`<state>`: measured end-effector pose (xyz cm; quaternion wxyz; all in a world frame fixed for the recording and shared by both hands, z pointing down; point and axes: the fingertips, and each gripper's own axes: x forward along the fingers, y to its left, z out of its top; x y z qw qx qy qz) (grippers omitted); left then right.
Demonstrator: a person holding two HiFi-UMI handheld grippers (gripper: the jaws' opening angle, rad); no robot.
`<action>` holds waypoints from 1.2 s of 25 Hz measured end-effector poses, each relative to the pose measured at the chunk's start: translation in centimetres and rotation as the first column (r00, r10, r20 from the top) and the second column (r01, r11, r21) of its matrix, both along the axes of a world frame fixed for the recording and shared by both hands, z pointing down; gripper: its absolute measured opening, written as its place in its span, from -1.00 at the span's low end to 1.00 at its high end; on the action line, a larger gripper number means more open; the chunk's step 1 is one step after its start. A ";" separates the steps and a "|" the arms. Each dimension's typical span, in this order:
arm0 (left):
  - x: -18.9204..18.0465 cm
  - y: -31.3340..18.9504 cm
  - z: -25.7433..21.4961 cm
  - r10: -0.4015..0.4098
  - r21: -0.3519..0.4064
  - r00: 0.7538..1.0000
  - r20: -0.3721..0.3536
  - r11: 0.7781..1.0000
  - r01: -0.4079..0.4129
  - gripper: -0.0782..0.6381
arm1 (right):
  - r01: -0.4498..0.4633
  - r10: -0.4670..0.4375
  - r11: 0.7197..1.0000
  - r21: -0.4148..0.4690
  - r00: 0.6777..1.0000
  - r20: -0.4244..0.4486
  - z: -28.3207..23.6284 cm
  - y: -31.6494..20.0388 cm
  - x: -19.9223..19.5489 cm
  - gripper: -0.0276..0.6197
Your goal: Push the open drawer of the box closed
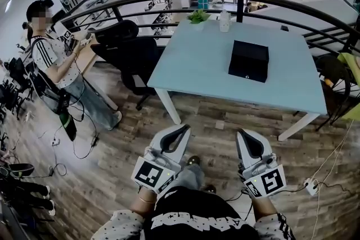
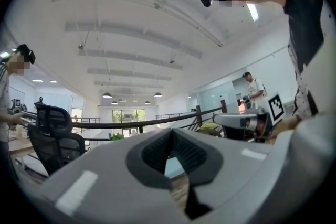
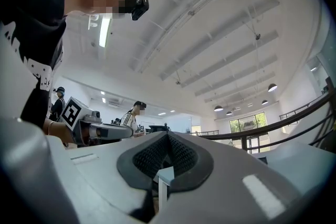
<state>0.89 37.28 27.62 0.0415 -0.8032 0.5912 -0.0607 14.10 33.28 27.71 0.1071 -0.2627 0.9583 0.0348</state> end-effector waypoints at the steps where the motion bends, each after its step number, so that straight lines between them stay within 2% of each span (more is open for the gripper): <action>1: 0.0 -0.3 0.2 0.004 -0.004 1.000 -0.003 1.000 -0.004 -0.78 | -0.003 0.003 1.000 -0.002 1.000 -0.004 0.1 -0.1 0.0 -0.91; 9: 1.2 -4.3 0.3 0.090 0.050 0.994 -0.060 0.995 -0.087 -0.78 | -0.071 0.071 0.997 -0.005 0.997 -0.040 0.7 -2.6 0.8 -0.91; 13: 0.8 -7.1 0.3 0.111 0.068 0.993 -0.037 0.992 -0.108 -0.78 | -0.103 0.102 0.995 -0.006 0.993 -0.054 0.8 -4.9 0.9 -0.91; 18: 0.4 -10.7 1.1 0.151 0.058 0.988 -0.045 0.987 -0.148 -0.78 | -0.153 0.150 0.988 -0.022 0.985 -0.088 1.7 -7.9 0.6 -0.91; 30: -2.5 -18.4 2.9 0.192 0.029 0.980 -0.061 0.981 -0.190 -0.78 | -0.185 0.178 0.981 -0.060 0.977 -0.117 3.4 -14.9 -2.4 -0.91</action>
